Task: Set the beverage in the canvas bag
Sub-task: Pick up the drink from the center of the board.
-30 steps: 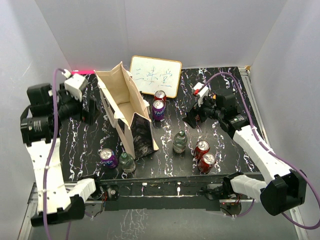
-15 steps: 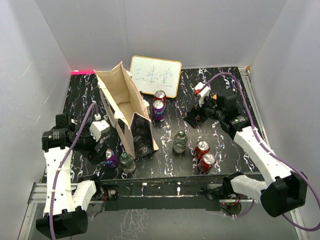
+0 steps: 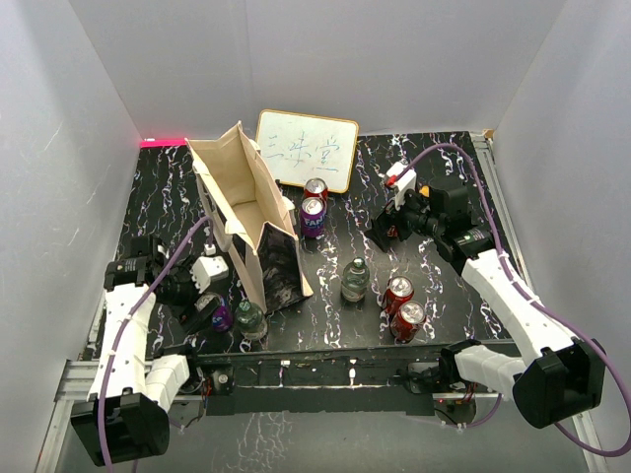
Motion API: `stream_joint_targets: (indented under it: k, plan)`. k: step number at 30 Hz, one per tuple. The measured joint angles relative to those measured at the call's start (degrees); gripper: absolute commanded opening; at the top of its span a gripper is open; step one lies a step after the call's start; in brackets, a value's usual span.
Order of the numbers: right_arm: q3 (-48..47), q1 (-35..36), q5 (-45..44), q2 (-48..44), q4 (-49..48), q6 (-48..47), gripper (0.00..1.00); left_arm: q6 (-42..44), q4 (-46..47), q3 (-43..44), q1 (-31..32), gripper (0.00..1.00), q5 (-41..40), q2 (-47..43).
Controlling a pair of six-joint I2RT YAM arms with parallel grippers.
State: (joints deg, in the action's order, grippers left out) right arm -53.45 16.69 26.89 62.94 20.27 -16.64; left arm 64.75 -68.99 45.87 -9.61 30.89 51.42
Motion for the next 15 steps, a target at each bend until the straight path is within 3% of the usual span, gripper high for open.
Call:
stream_joint_targets:
  k: [10, 13, 15]
  plan:
    - [0.09, -0.33, -0.46, 1.16, -0.48, 0.07, 0.98, -4.50, 8.04, -2.62, 12.61, 0.78, -2.29, 3.89]
    - [0.70, -0.37, -0.66, 1.16, -1.07, 0.07, 0.98, -5.62, 9.49, -2.82, 13.75, 0.72, -3.23, 4.04]
    - [0.98, -0.52, -0.70, 1.18, -1.01, 0.07, 0.98, -5.97, 10.19, -2.82, 13.86, 0.74, -3.89, 4.22]
